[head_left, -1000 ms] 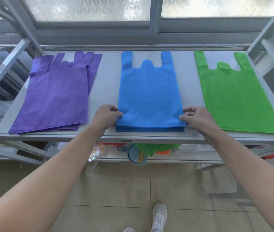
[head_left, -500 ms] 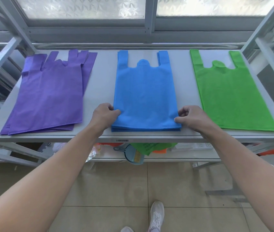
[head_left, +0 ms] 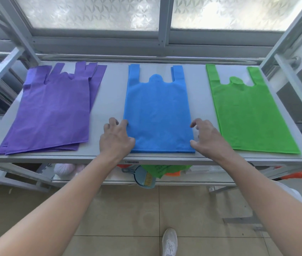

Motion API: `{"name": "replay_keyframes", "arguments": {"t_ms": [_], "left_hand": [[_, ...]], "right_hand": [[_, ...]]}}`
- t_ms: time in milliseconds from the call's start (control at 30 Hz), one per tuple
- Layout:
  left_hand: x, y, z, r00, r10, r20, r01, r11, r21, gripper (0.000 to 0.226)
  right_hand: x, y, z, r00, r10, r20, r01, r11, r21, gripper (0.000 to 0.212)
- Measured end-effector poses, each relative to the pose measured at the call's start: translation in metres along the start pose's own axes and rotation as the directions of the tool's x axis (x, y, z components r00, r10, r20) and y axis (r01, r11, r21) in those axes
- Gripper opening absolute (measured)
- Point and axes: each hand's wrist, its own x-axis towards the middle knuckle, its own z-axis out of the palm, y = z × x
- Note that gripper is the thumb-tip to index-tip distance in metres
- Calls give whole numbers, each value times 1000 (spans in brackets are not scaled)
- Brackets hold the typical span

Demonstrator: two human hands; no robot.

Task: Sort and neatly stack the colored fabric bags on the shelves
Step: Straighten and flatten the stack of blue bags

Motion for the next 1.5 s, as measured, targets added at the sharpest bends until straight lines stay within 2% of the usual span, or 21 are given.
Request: {"name": "replay_keyframes", "arguments": {"t_ms": [100,233,367,500,600,733,833,1000,1133,1200,1300,1367,1500], "left_hand": [[3,5,0,1000,21,13,-21,999,36,48],[26,8,-7,1000,-13,-28,12,1000,-23,30],[86,18,-11,992,-116,-43,114,993,-41,46],[162,38,-7,981,-175,-89,161,976,-147,61],[214,52,1,969,-203,-141,177,968,-177,67],[263,68,10,955,-230,-187,216,972,-95,74],[277,70,16,943,-230,-241,232,972,-21,67],[278,72,16,953,-192,-236,212,975,63,55],[276,71,16,957,-170,-235,193,978,80,54],[275,68,20,963,-107,-247,140,983,121,47],[277,61,25,961,21,-275,19,990,142,38],[279,55,30,968,63,-242,-43,995,87,45],[285,43,42,991,97,-90,-88,992,94,63]], "right_hand": [[-2,-3,8,999,-35,18,36,998,-58,52],[19,-3,12,999,-12,-47,8,997,-80,26],[79,-2,3,987,33,-154,-38,999,-29,20],[150,-3,-5,968,78,-238,-59,995,85,34],[205,-14,-8,951,89,-295,-62,993,102,51],[266,-33,-14,952,106,-289,-125,991,-47,79],[290,-39,-12,953,85,-290,-132,980,-147,80],[295,-51,-11,963,19,-267,-87,966,-245,61],[291,-55,-9,963,15,-271,-96,952,-289,61],[288,-52,-8,959,8,-283,-98,947,-305,57],[289,-41,-1,952,-101,-289,11,955,-298,44],[290,-33,5,959,-157,-236,91,959,-269,50],[291,-22,13,988,-127,-86,99,957,-272,69]]}}
